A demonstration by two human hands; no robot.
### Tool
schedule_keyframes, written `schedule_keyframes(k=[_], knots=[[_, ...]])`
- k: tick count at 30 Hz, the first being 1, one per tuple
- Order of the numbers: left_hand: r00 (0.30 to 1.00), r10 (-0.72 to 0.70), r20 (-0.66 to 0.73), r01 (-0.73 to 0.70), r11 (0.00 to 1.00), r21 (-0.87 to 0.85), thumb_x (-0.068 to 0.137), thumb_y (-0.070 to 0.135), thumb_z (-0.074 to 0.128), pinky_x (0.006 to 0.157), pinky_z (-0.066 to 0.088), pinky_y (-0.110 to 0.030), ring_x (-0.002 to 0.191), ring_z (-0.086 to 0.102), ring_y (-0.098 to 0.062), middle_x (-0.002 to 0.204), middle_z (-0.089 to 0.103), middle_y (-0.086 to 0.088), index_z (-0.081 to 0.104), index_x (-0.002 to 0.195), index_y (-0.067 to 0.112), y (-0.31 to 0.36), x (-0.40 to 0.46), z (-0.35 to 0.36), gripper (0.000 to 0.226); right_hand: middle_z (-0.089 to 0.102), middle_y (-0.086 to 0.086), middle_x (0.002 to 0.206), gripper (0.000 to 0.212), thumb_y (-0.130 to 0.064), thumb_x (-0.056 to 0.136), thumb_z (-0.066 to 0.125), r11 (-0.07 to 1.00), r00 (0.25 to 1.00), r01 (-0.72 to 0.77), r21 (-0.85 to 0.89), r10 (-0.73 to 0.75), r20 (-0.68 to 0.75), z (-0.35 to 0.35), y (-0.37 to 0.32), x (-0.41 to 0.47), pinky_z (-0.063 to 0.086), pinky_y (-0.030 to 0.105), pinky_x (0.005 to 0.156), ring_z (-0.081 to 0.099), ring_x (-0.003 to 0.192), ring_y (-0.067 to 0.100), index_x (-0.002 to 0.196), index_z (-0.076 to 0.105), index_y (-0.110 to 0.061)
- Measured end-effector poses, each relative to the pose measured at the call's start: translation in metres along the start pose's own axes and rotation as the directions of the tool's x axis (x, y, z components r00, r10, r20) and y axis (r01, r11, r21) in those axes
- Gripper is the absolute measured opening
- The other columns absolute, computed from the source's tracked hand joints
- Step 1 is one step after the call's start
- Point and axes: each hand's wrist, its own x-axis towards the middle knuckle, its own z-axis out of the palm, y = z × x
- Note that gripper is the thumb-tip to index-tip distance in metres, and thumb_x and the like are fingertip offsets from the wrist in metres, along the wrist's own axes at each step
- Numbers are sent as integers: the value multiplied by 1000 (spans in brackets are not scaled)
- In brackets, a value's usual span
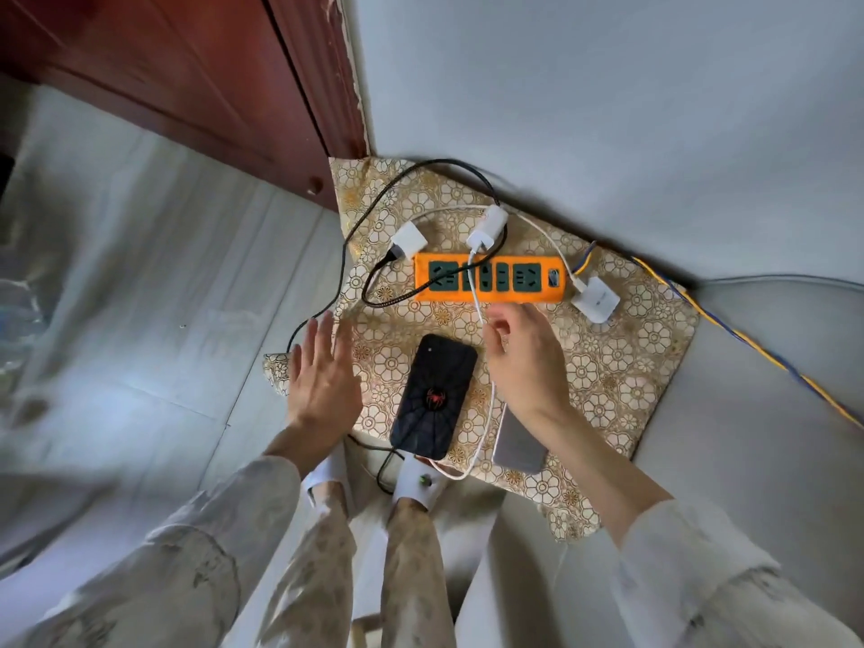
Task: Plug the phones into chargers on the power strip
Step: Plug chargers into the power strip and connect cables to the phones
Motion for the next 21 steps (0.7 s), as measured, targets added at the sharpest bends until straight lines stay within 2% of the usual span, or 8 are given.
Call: schedule_keyframes(k=[2,4,6,10,13,16,19,21], knots=[[995,36,89,-40,998,40,86,19,58,116,0,-42,143,-12,-25,156,-13,-9,-13,145,19,-8,9,3,92,63,10,99,21,-22,90,55,994,995,100,-54,-101,-17,9,-21,8,51,38,78,59,91,24,101,59,-5],[989,70,132,-79,995,63,81,34,64,118,1,-42,143,-14,-24,155,-18,-7,-19,142,17,-11,15,7,104,62,10,93,28,-30,87,60,985,986,148,-84,-154,-70,18,-38,13,51,36,74,59,84,23,96,57,-4],[987,77,139,-88,993,77,79,45,63,118,2,-39,143,-14,-22,154,-21,-5,-27,136,16,-12,18,13,110,61,12,95,43,-42,81,64,970,970,181,-163,-203,-133,27,-49,18,49,39,80,58,88,25,97,56,-3],[992,65,105,-74,994,83,82,40,60,112,-3,-29,136,-23,-14,145,-34,-2,-32,129,18,-13,19,23,106,61,12,113,65,-61,81,48,891,957,273,-361,-289,12,44,-67,39,39,41,95,55,106,27,115,56,-6],[992,68,106,-73,996,42,82,35,62,112,-2,-28,137,-21,-14,141,-35,2,-30,132,18,-13,18,22,106,66,10,108,40,-40,91,49,877,944,323,-357,-270,189,50,-72,51,35,38,94,59,103,27,110,61,-7],[992,67,106,-71,997,35,82,34,62,116,4,-30,139,-20,-14,142,-34,3,-29,135,18,-12,18,20,106,69,5,80,17,-16,92,51,894,943,318,-315,-264,202,42,-62,54,34,36,94,59,75,21,96,66,-11],[992,64,110,-69,997,44,83,34,62,117,8,-31,142,-17,-17,143,-33,2,-30,133,19,-13,18,19,106,67,3,65,42,-50,89,47,902,954,287,-322,-239,181,20,-49,52,32,37,97,54,59,17,101,68,-16],[992,57,114,-63,997,47,83,33,61,117,6,-31,141,-18,-17,143,-34,1,-32,131,19,-12,18,20,106,70,2,68,50,-60,84,45,861,948,311,-402,-251,196,3,-40,54,29,36,91,60,68,18,106,68,-21]])
